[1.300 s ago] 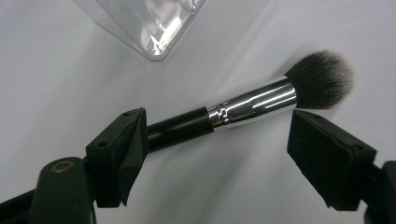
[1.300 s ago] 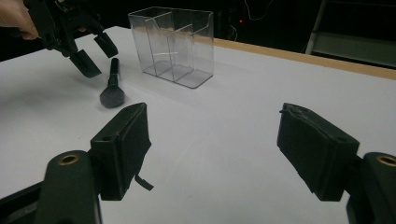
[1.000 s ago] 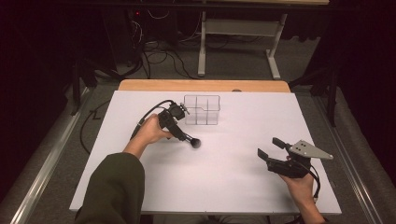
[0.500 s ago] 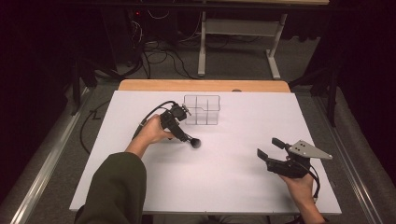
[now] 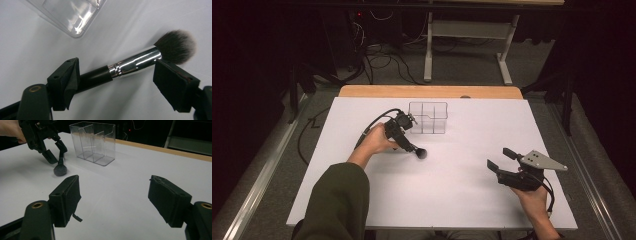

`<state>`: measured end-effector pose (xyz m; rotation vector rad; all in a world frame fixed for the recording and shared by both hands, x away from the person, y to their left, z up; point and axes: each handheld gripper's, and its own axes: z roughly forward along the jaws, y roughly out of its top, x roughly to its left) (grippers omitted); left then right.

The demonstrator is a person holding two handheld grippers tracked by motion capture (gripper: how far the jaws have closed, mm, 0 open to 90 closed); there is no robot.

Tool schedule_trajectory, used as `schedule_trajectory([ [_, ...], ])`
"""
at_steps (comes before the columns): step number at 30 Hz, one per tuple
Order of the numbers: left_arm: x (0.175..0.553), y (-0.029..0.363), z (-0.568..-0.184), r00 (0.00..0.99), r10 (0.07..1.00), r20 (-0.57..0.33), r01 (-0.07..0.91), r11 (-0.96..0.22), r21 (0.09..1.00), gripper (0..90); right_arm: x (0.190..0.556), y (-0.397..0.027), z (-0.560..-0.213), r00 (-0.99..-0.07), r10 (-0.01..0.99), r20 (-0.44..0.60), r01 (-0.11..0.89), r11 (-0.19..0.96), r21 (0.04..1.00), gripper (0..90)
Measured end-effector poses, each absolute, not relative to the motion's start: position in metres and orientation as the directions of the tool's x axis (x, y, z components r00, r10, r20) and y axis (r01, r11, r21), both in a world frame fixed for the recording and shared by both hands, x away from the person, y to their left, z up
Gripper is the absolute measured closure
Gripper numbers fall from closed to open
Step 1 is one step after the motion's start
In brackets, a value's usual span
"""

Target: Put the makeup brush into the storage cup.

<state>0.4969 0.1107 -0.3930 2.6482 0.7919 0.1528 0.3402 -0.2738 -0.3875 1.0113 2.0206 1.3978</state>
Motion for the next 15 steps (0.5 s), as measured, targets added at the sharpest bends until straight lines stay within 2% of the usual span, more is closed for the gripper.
schedule_trajectory([
  [15, 0.4946, 0.1103, -0.3954, 0.846, 0.532, -0.013, 0.500, -0.786, 0.362, 22.6, 0.3404, -0.2739, -0.3874, -0.614, 0.789, 0.014, 0.293, 0.212, 0.932, 27.7],
])
